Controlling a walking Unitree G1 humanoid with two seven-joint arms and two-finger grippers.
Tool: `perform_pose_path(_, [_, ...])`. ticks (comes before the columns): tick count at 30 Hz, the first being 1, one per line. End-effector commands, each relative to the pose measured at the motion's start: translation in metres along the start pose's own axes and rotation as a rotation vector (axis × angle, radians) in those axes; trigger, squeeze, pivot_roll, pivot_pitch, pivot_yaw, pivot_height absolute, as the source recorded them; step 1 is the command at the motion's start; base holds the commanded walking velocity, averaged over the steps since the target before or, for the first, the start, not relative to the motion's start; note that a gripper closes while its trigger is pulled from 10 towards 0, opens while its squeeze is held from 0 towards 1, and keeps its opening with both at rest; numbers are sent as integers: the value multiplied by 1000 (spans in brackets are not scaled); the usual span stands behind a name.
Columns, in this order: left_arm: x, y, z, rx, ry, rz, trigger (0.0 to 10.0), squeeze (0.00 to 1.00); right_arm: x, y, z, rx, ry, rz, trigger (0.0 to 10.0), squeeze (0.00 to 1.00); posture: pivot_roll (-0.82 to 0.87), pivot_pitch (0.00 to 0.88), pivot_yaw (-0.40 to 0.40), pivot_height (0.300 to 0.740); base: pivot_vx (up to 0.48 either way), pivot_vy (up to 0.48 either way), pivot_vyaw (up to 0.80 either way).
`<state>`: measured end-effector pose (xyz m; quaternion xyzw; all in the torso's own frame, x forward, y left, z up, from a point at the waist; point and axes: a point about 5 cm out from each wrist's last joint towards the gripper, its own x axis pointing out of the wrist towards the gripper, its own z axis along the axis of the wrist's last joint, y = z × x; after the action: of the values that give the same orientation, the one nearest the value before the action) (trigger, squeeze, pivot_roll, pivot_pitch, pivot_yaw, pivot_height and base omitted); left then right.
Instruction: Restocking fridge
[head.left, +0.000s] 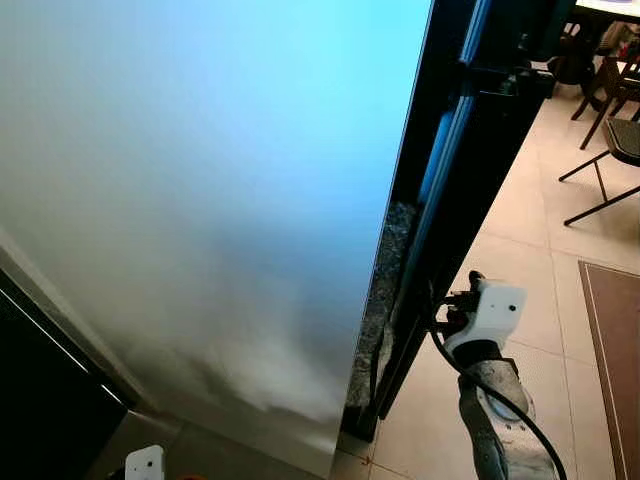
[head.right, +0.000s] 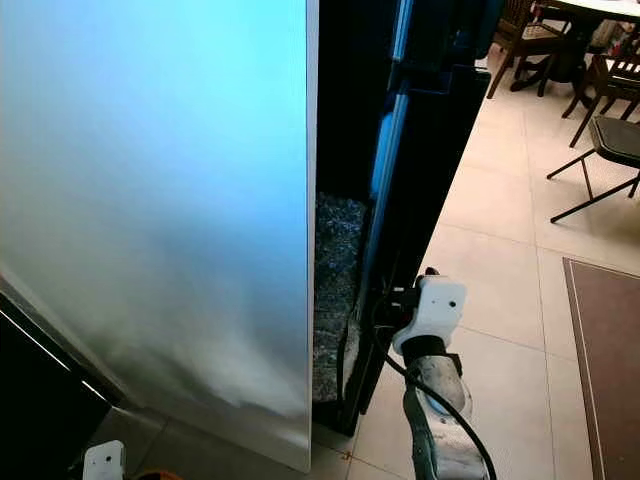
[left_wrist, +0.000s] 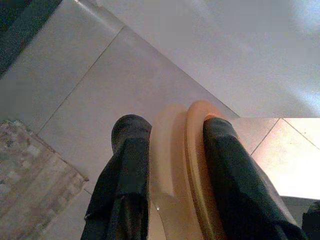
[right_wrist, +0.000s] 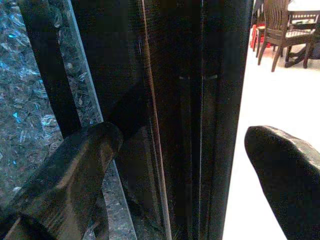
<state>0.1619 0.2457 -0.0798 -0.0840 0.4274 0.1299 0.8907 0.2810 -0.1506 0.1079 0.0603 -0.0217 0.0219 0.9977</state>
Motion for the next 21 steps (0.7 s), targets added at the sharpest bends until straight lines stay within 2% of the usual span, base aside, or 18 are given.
perform_pose_path(1, [-9, 7, -33, 22, 127, 17, 10000, 0, 3, 2, 1, 11, 4, 6, 10000, 0, -47, 57, -31, 740, 0, 0, 0])
perform_pose_path(12, [-7, 0, -33, 19, 126, 11, 10000, 0, 4, 8, -4, 38, 44, 53, 10000, 0, -43, 69, -32, 740, 0, 0, 0])
perform_pose_path(21, [-4, -6, -27, 36, 124, 2, 10000, 0, -3, 12, -9, 42, 62, 51, 10000, 0, -52, 51, -22, 740, 0, 0, 0])
